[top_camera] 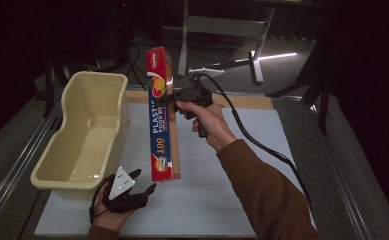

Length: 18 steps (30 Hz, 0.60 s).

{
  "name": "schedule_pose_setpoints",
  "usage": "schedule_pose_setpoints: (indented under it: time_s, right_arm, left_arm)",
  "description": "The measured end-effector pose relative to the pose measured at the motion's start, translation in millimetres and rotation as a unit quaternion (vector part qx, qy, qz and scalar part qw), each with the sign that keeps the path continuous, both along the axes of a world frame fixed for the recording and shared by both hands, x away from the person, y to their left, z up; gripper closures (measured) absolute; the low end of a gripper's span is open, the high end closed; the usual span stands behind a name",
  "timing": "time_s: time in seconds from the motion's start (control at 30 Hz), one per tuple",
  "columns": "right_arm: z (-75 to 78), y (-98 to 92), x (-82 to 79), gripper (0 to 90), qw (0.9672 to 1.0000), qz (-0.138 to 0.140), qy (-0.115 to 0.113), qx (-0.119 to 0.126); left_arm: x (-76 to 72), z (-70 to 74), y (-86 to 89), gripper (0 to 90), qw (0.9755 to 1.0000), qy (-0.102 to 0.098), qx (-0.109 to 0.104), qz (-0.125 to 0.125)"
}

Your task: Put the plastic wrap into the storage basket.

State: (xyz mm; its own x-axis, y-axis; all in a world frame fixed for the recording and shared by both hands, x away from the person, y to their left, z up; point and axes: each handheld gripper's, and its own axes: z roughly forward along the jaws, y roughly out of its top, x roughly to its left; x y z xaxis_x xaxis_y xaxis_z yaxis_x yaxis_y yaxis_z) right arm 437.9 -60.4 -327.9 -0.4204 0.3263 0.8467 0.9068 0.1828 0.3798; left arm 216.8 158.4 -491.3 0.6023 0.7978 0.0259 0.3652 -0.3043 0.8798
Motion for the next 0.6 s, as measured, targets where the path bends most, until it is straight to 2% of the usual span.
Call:
schedule_pose_setpoints:
  time_s: [0.13,0.3,0.43,0.6]
  right_arm:
    - [2.3,4.4,1.9,38.8,0.9997,-0.017,0.012,0.016]
    - [5.3,9.9,2.0,38.9,0.9991,-0.040,0.007,0.016]
    - [7.1,14.1,3.7,38.8,0.9973,-0.059,0.021,0.037]
    - [7.4,17.6,5.4,38.8,0.9956,-0.076,0.026,0.049]
  left_arm:
    - [-0.1,0.2,0.1,32.8,1.0000,-0.001,-0.001,-0.001]
    - [0.2,0.2,0.0,32.8,1.0000,-0.001,-0.002,-0.002]
    - [0.4,0.2,-0.3,32.8,1.0000,-0.001,-0.004,-0.003]
    - [0.1,0.6,-0.5,32.8,1.0000,-0.001,-0.006,-0.005]
